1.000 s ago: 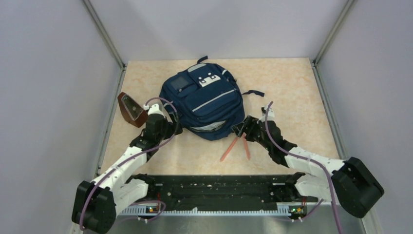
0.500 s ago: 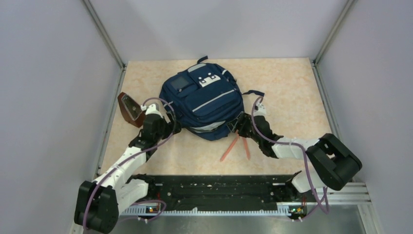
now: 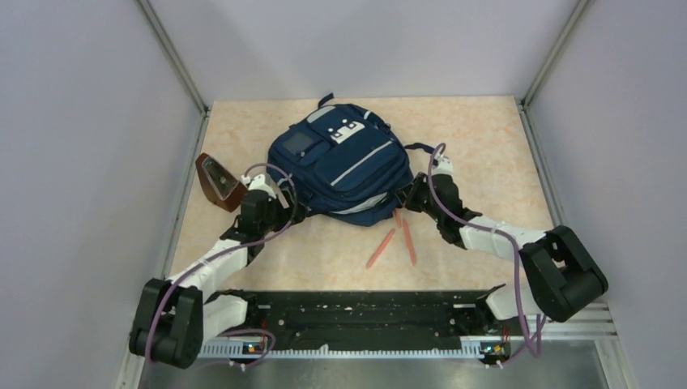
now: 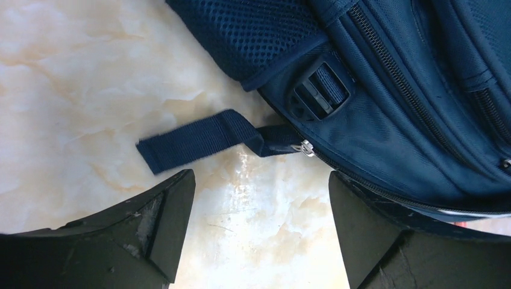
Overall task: Pack the student bag
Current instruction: Zip the student bag at the center of the board.
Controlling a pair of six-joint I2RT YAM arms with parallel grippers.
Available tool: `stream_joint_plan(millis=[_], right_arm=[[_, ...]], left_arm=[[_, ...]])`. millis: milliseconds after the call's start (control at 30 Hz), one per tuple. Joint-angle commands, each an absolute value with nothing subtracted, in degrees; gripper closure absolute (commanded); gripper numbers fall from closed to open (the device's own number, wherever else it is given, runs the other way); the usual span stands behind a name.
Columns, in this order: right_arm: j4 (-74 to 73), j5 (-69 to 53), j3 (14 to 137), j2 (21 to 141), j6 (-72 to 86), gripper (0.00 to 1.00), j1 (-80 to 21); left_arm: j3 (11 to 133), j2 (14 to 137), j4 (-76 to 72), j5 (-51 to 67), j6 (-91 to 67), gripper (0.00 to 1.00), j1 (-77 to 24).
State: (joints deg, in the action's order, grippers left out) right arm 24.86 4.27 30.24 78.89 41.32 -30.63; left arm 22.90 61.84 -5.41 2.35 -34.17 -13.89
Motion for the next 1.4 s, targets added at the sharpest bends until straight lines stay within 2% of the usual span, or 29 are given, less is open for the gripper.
stream_joint_plan(millis=[0, 167, 300, 367, 567, 700, 867, 1000, 1133, 1267, 1367], right_arm=[[23.43, 4.51, 37.32, 75.43, 35.63, 1.0, -27.68], [21.53, 1.74, 38.82, 75.74, 35.06, 1.0, -25.29], [21.62, 0.27, 39.08, 76.02, 35.68, 1.0, -23.99], [21.57, -1.45, 39.28, 76.23, 35.68, 1.0, -23.7], [21.5, -2.96, 39.64, 77.03, 35.88, 1.0, -22.81], [21.92, -3.16, 39.47, 77.55, 35.87, 1.0, -22.73], [21.93, -3.47, 39.39, 77.64, 36.01, 1.0, -22.68], [21.37, -3.2, 39.04, 76.56, 35.67, 1.0, -22.58], [20.83, -3.36, 38.7, 75.16, 35.48, 1.0, -21.68], [20.33, -3.43, 38.58, 74.05, 35.08, 1.0, -21.04], [20.08, -3.62, 38.43, 73.43, 35.08, 1.0, -20.63]], left_arm=[[24.17, 66.11, -13.13, 10.17, -29.78, 0.16, -13.62], [25.75, 71.86, -19.04, 17.96, -25.95, 0.28, -13.71], [26.98, 75.82, -20.73, 19.61, -24.35, 0.41, -13.71], [27.25, 77.09, -21.16, 20.11, -24.22, 0.44, -13.77], [24.26, 69.98, -21.1, 15.91, -23.22, 0.38, -16.11], [23.34, 67.32, -23.79, 18.68, -21.3, 0.34, -16.34], [25.21, 73.56, -25.62, 19.45, -21.25, 0.36, -16.3], [22.27, 78.43, -36.01, 24.93, -23.93, 0.37, -16.24], [20.77, 79.95, -40.37, 25.42, -24.36, 0.37, -16.34], [20.85, 80.92, -40.3, 24.64, -24.02, 0.42, -16.26], [20.22, 81.28, -41.38, 24.26, -23.97, 0.53, -16.26]])
